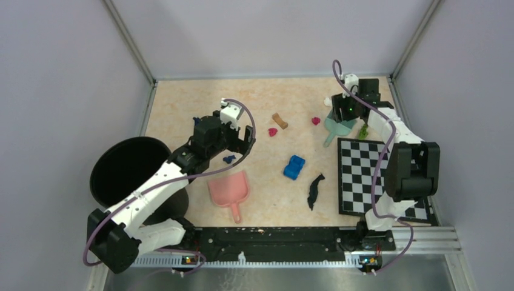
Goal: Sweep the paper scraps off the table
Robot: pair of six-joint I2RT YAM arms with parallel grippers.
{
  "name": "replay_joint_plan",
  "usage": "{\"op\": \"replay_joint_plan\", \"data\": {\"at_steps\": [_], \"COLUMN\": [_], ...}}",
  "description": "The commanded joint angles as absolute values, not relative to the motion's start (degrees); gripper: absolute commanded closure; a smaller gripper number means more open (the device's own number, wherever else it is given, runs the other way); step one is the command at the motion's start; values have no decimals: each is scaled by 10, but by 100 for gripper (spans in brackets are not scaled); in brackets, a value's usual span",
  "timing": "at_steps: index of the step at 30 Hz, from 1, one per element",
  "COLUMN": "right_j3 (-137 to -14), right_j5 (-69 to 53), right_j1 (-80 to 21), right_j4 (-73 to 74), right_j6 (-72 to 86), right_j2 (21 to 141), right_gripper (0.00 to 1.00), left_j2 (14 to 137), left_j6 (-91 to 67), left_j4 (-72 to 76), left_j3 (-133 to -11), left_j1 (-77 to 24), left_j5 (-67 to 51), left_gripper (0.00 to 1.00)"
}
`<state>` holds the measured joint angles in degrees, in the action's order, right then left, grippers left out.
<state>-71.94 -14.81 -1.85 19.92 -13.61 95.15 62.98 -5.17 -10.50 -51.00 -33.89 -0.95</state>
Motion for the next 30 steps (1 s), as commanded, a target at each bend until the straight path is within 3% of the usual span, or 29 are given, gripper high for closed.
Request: {"op": "replay_joint_plan", "data": {"at_steps": [1, 4, 9, 11, 24, 30], "right_j3": [-755, -743, -749, -753, -815, -823], "right_j5": [-149, -143, -92, -93, -33, -22], "right_j1": [-32, -50, -95, -99, -109, -109], "right_j4": [191, 171, 173, 169, 212, 218], "right_j6": [-144, -135, -170, -174, -176, -173], "right_j2": [988, 1011, 1048, 1055, 1129, 1149], "right_gripper": [44, 49, 56, 56, 66, 67], "left_j2": [620, 624, 605, 597, 604, 586], "left_j6": [-19, -34, -15, 45, -33, -17], "left_j4": [-85, -75, 17, 44, 42, 50], "left_j3": [-539, -538, -458, -442, -466, -456], "left_j1": [-341, -342, -343, -343, -351, -356], "left_j5": [11, 17, 142, 120, 147, 84], "left_gripper": [1, 1, 1, 1, 1, 1]}}
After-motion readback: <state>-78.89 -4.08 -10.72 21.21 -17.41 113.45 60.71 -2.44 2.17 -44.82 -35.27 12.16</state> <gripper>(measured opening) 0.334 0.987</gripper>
